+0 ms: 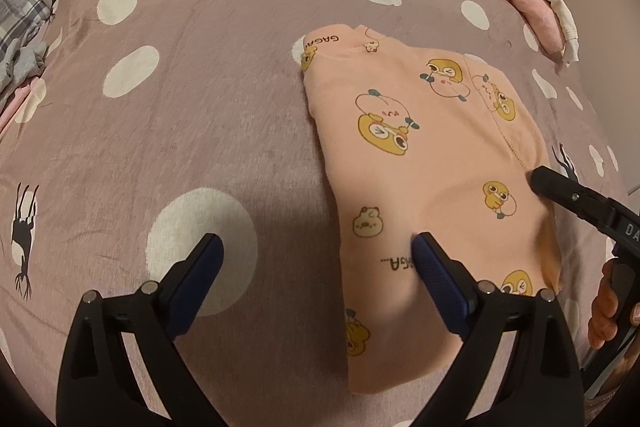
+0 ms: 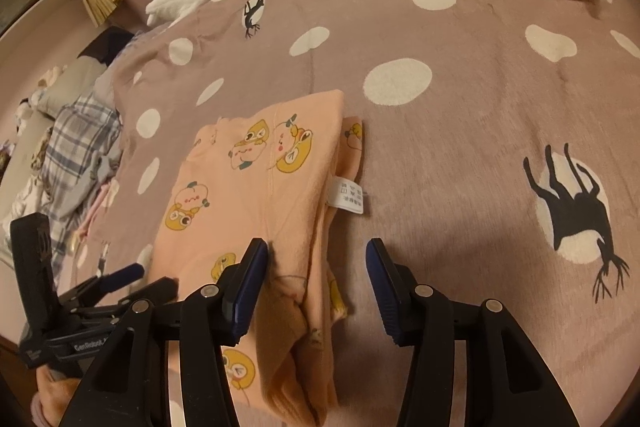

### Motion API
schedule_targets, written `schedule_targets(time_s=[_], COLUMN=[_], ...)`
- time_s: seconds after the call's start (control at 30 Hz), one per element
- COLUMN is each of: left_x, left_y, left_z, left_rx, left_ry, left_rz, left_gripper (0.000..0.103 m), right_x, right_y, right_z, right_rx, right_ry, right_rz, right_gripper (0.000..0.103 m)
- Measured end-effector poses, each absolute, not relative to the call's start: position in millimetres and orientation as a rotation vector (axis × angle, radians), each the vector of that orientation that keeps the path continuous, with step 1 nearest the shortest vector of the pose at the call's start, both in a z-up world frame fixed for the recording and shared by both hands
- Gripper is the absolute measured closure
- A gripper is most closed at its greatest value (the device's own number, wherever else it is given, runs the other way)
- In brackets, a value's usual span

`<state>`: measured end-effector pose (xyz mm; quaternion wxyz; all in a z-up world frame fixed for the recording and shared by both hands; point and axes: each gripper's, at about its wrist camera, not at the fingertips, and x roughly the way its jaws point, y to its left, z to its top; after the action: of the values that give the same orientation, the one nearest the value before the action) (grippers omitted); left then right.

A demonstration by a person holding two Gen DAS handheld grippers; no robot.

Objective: Fold small clothes

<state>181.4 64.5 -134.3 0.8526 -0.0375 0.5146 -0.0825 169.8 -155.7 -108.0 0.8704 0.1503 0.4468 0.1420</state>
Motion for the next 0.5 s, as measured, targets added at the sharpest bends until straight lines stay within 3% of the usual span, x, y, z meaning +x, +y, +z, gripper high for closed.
schedule_targets(time_s=[0.5], left_x=[169], left_y=[68], left_z=[-140], left_rx=[-0.084], left_ry=[1.105], left_rz=[-0.16], left_gripper=[0.001], right_x=[151], right_y=[-141], right_z=[-114], right_rx=[0.204], right_ry=[0.955], right_rz=[0.299], right_gripper=[0.047])
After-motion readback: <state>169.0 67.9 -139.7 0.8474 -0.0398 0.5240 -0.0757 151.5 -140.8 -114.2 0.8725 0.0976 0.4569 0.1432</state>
